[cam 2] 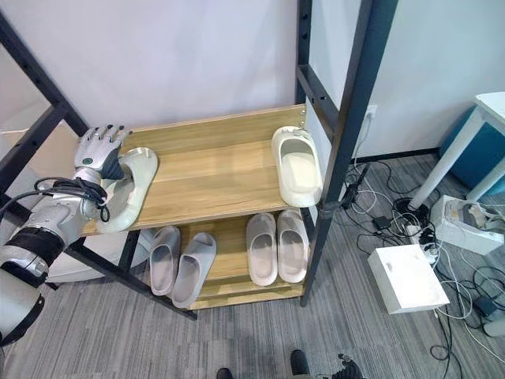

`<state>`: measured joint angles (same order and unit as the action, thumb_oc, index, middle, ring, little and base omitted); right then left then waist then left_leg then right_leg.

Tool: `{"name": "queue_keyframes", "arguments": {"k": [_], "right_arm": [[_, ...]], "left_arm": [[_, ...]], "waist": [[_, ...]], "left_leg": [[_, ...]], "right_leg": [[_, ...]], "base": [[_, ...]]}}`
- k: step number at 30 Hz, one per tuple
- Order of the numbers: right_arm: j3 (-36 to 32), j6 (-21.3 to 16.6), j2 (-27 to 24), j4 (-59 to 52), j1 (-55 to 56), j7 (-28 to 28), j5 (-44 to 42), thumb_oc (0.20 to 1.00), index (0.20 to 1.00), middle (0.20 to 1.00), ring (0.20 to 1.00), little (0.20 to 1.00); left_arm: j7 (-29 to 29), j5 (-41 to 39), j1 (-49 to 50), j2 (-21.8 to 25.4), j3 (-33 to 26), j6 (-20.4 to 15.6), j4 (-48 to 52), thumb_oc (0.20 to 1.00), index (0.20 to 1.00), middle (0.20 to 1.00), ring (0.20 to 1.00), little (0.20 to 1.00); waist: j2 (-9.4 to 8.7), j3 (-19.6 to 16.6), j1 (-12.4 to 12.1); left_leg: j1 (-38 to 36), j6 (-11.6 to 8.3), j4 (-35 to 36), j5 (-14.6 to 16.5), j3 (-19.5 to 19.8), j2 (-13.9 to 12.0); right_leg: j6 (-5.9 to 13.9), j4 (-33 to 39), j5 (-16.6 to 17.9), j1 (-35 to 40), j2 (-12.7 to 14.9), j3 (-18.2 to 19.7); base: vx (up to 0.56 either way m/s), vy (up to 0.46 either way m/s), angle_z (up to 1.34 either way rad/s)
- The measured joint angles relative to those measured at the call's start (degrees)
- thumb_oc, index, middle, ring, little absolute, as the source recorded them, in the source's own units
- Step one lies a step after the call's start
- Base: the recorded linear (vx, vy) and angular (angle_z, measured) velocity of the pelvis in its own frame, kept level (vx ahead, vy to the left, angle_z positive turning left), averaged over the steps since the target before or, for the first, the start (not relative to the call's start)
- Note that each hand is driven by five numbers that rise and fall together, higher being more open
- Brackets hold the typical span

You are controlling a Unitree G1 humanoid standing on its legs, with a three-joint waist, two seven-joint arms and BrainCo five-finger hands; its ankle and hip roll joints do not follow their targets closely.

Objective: Arrange the slippers neatly on the shoe rack.

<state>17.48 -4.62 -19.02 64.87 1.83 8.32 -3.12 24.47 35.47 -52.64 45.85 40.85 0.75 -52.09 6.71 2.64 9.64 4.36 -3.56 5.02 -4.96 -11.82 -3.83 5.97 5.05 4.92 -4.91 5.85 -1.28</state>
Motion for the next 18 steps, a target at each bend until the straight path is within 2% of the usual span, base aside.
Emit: {"name": "queue_keyframes", "arguments": {"k": [5, 6, 7, 9, 14, 18], "right_arm": [[0.5, 0.0, 0.0, 0.0, -0.4, 0.2, -0.3, 1.000, 1.000, 1.000, 1.000, 1.000], [0.6, 0.0, 0.0, 0.0, -0.7, 0.3, -0.4, 1.000, 1.000, 1.000, 1.000, 1.000], [1.0, 0.0, 0.0, -0.1, -1.3, 0.3, -0.4, 1.000, 1.000, 1.000, 1.000, 1.000], [2.1, 0.0, 0.0, 0.0, -1.8, 0.3, -0.4, 1.000, 1.000, 1.000, 1.000, 1.000], [2.1, 0.0, 0.0, -0.1, -2.4, 0.3, -0.5, 1.000, 1.000, 1.000, 1.000, 1.000], [2.1, 0.0, 0.1, -0.1, -2.0, 0.3, -0.6, 1.000, 1.000, 1.000, 1.000, 1.000]], "left_arm": [[-0.7, 0.0, -1.7, -0.4, 1.7, 0.0, -2.3, 1.000, 1.000, 1.000, 1.000, 1.000], [-0.8, 0.0, -1.7, -0.4, 1.7, 0.0, -2.3, 0.501, 0.501, 0.501, 0.501, 0.501], [-0.9, 0.0, -1.7, -0.6, 1.7, 0.0, -2.5, 0.200, 0.200, 0.200, 0.200, 0.200], [-0.9, -0.2, -1.7, -2.1, 1.7, 0.2, -3.2, 0.200, 0.200, 0.200, 0.200, 0.200], [-0.7, -0.6, -2.0, -2.5, 1.5, 1.0, -2.9, 0.200, 0.200, 0.200, 0.200, 0.200], [-0.8, -0.6, -2.2, -2.5, 1.3, 1.2, -1.2, 0.200, 0.200, 0.200, 0.200, 0.200]], "waist": [[0.09, 0.0, 0.0], [0.10, 0.0, 0.0], [0.13, 0.0, 0.0], [0.22, 0.1, -0.2], [0.24, 0.2, 0.1], [0.05, 0.8, 0.1]], "left_leg": [[0.1, 0.02, 0.0, 0.0, 0.0, -0.2], [0.1, 0.02, 0.0, 0.0, 0.0, -0.2], [0.2, 0.01, 0.0, 0.0, 0.0, -0.3], [1.0, -0.19, 0.0, -0.1, 0.2, -0.3], [2.2, -0.18, 0.0, -0.2, 0.0, -0.3], [1.6, 0.18, -0.4, -0.5, 0.0, -0.4]], "right_leg": [[0.03, 0.0, 0.0, -0.1, -0.2, 0.0], [0.02, 0.0, 0.0, -0.1, -0.3, 0.0], [0.02, 0.0, 0.0, -0.2, -0.3, 0.0], [-0.05, 0.0, 0.1, -1.0, -0.4, -0.2], [-0.08, 0.0, 0.3, -2.3, -0.4, 0.0], [-0.83, -0.1, 0.8, -1.2, -0.4, -0.2]], "base": [[0.00, 0.000, 0.00], [0.00, 0.000, 0.00], [0.00, 0.000, 0.00], [-0.02, -0.007, 0.04], [0.00, -0.003, -0.01], [0.01, -0.002, 0.00]]}}
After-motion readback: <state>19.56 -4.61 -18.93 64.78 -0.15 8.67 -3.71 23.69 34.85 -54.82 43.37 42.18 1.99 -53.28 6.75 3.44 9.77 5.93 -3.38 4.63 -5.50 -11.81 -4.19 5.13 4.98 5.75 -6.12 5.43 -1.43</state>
